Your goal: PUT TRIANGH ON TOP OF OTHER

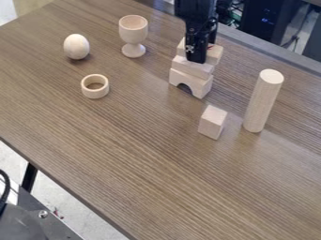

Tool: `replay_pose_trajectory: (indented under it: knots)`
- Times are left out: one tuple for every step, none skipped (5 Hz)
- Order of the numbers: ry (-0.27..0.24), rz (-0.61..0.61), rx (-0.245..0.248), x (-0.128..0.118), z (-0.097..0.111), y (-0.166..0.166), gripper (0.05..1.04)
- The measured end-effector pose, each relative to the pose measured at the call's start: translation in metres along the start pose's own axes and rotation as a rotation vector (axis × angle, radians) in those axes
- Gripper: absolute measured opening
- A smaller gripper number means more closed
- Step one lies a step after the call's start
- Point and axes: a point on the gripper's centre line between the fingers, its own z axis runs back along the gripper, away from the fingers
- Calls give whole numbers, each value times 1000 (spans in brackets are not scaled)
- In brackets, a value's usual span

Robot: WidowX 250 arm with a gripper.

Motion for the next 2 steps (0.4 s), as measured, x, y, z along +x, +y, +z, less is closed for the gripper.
replay_pose_trajectory:
  knots:
    - [-4,-1,1,1,0,0,556]
    - [-5,-2,-3,1,0,0,556]
